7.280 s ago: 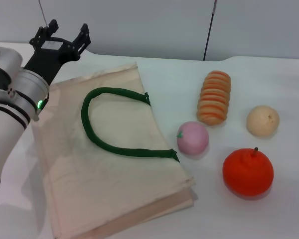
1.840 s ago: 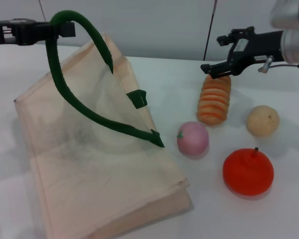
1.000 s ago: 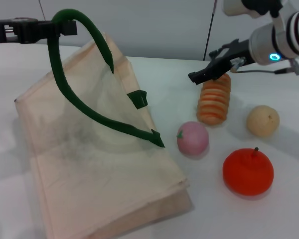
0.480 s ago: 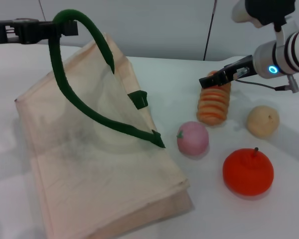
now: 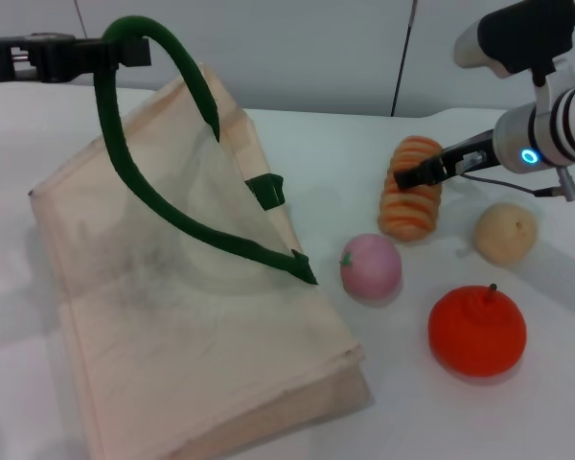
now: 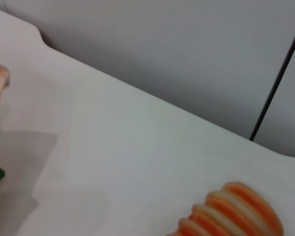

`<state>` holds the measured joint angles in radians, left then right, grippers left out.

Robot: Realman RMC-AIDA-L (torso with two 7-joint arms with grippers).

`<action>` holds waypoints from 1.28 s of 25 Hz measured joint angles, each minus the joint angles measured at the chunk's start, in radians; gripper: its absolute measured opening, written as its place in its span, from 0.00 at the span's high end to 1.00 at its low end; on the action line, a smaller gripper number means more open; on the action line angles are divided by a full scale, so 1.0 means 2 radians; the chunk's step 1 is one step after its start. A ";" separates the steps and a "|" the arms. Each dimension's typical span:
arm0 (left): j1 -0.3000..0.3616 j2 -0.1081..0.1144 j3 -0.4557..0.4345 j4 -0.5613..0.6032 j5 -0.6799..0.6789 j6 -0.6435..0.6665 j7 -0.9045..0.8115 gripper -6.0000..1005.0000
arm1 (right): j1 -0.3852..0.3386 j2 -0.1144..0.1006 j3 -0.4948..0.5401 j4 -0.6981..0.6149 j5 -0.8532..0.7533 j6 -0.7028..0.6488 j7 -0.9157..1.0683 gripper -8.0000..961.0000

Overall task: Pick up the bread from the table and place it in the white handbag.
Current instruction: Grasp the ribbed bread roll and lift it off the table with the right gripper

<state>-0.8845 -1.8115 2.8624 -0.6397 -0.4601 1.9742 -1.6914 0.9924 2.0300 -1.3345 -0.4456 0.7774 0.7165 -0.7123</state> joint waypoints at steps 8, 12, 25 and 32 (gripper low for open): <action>-0.004 0.000 0.000 0.001 0.000 -0.001 0.000 0.86 | 0.002 0.001 -0.011 0.013 0.000 0.002 0.000 0.07; -0.004 0.000 -0.001 0.001 0.000 -0.001 0.000 0.86 | 0.004 0.003 -0.026 0.018 0.001 0.005 -0.001 0.07; -0.002 -0.002 0.000 0.003 0.000 -0.007 0.000 0.85 | 0.007 0.005 -0.052 0.013 0.017 0.014 -0.025 0.07; -0.001 -0.002 0.000 0.003 0.000 -0.007 0.000 0.85 | 0.003 0.000 -0.052 0.015 0.075 0.031 -0.075 0.15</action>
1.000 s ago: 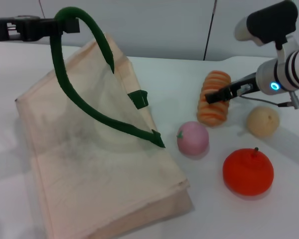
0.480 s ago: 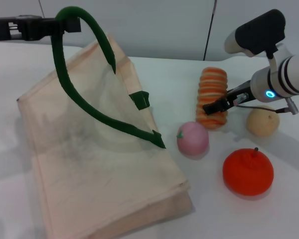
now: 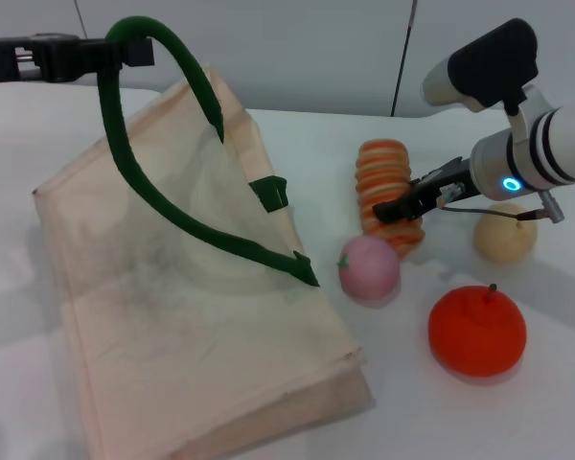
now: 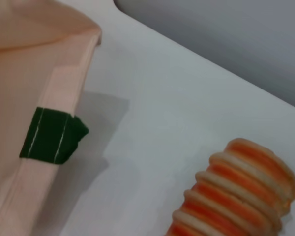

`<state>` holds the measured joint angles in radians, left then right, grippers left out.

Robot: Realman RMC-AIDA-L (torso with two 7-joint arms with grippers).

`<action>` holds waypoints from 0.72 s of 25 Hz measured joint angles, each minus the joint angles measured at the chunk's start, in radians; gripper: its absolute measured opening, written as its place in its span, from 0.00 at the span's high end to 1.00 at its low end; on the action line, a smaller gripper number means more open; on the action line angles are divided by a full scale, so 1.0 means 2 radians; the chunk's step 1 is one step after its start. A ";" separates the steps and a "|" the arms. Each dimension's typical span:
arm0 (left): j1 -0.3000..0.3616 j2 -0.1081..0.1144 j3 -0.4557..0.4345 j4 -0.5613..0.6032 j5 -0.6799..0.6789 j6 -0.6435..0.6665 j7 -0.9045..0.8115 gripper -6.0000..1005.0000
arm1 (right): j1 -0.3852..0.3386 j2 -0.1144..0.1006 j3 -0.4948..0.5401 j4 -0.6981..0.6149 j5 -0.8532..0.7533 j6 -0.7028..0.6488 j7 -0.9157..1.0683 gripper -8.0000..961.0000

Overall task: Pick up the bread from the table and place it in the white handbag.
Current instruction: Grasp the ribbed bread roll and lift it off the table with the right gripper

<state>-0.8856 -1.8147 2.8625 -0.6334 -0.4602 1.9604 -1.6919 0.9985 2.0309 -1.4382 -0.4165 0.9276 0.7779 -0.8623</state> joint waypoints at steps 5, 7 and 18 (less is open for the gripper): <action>0.001 0.001 0.000 0.000 0.000 0.000 0.000 0.85 | -0.001 -0.002 0.005 0.000 0.002 -0.003 0.000 0.31; 0.001 0.001 0.000 0.000 0.000 0.000 0.000 0.85 | -0.002 -0.002 0.005 -0.001 0.002 -0.007 -0.001 0.36; 0.001 0.002 0.000 0.000 0.001 0.001 0.000 0.85 | -0.034 -0.005 0.079 -0.042 0.002 -0.026 -0.025 0.45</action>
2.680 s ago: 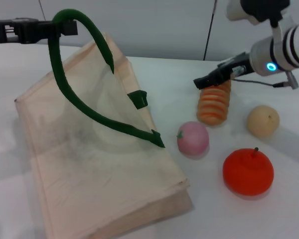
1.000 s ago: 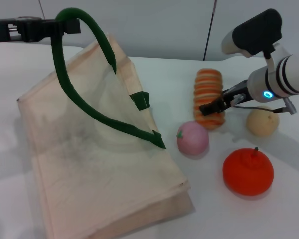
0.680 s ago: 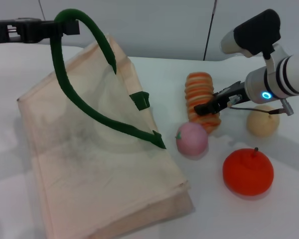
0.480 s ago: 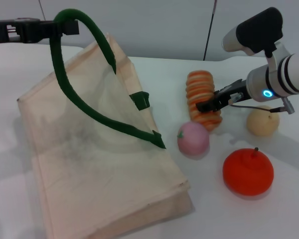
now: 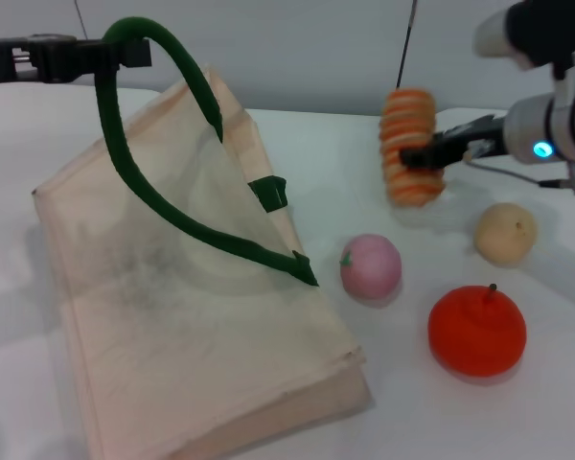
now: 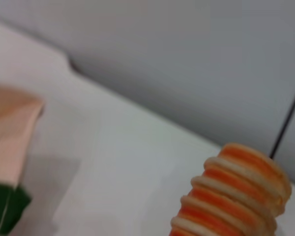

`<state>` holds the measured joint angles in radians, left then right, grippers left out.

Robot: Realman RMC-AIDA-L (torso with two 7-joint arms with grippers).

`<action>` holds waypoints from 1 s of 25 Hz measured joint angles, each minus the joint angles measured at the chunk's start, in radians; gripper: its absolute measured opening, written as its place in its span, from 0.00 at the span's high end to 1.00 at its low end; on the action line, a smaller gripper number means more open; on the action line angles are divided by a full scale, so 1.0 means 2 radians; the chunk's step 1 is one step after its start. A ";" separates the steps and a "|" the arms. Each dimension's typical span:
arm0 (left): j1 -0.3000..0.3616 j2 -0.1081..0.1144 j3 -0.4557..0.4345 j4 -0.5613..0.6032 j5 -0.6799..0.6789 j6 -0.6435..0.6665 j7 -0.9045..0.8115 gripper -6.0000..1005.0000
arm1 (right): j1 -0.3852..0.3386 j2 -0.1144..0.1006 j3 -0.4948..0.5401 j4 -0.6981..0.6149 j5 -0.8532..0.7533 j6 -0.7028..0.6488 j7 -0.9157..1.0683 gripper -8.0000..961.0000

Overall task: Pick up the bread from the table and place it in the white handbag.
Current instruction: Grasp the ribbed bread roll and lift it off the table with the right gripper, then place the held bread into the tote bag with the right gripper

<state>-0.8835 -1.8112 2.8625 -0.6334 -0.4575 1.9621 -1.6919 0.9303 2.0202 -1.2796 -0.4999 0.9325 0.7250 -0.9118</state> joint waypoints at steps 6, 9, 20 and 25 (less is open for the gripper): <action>-0.003 0.004 0.001 -0.002 0.004 0.001 0.001 0.85 | -0.016 -0.004 0.083 -0.029 0.001 0.060 -0.056 0.48; -0.013 0.007 0.001 -0.005 0.009 0.003 0.001 0.85 | -0.017 -0.002 0.124 -0.043 0.001 0.121 -0.111 0.49; -0.069 0.018 0.001 -0.003 0.055 0.005 0.000 0.84 | 0.002 0.000 0.103 -0.037 0.048 0.204 -0.193 0.59; -0.079 0.022 0.001 -0.003 0.056 0.007 0.001 0.84 | 0.005 0.001 0.075 -0.037 0.064 0.216 -0.198 0.66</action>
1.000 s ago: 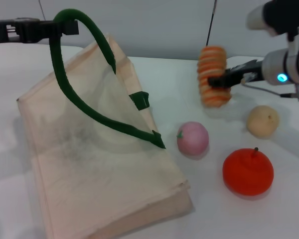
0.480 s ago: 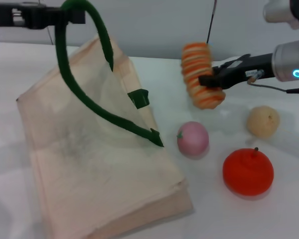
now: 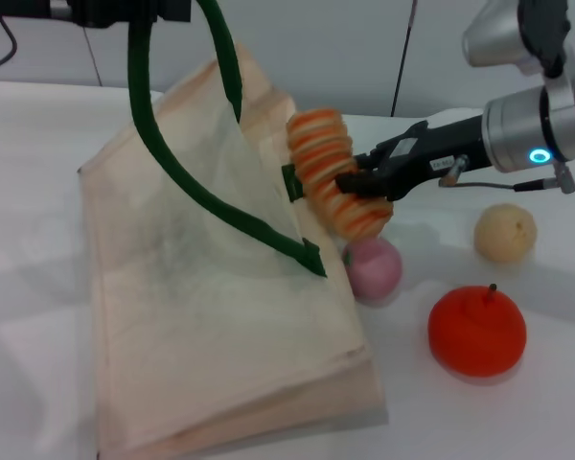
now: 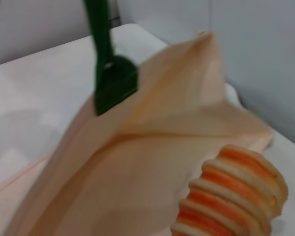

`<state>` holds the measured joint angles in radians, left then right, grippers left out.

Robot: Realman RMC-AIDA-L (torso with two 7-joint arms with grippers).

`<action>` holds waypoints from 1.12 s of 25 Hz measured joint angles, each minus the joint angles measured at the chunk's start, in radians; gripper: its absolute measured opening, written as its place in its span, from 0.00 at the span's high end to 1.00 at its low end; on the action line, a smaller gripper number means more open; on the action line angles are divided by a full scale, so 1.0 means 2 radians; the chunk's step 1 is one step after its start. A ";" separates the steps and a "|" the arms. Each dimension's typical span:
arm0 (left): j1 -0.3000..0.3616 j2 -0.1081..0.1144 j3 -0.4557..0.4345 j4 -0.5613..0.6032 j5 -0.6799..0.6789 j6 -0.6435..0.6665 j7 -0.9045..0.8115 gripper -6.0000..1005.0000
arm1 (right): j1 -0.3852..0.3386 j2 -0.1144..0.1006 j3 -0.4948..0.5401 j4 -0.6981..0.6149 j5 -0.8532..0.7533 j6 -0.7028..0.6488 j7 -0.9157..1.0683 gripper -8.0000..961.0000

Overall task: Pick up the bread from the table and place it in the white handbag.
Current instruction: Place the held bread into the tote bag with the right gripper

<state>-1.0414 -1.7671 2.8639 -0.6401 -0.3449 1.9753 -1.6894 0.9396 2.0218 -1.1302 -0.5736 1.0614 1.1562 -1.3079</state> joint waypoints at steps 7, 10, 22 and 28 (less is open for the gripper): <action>-0.008 0.002 0.000 0.002 0.000 0.005 0.001 0.84 | 0.010 0.002 -0.031 0.006 0.007 0.014 -0.010 0.70; -0.009 0.002 0.000 0.002 0.000 0.005 0.002 0.84 | 0.017 0.003 -0.056 0.014 0.037 0.029 -0.034 0.72; -0.011 0.001 0.000 0.002 -0.001 0.004 0.003 0.84 | 0.030 0.003 -0.103 0.028 0.097 0.060 -0.086 0.78; -0.011 0.000 0.000 0.002 -0.001 0.004 0.003 0.84 | 0.038 0.002 -0.108 0.044 0.098 0.075 -0.095 0.79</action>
<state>-1.0630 -1.7664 2.8639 -0.6366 -0.3476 1.9834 -1.6841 1.0151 2.0258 -1.3467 -0.4863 1.2579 1.3068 -1.4974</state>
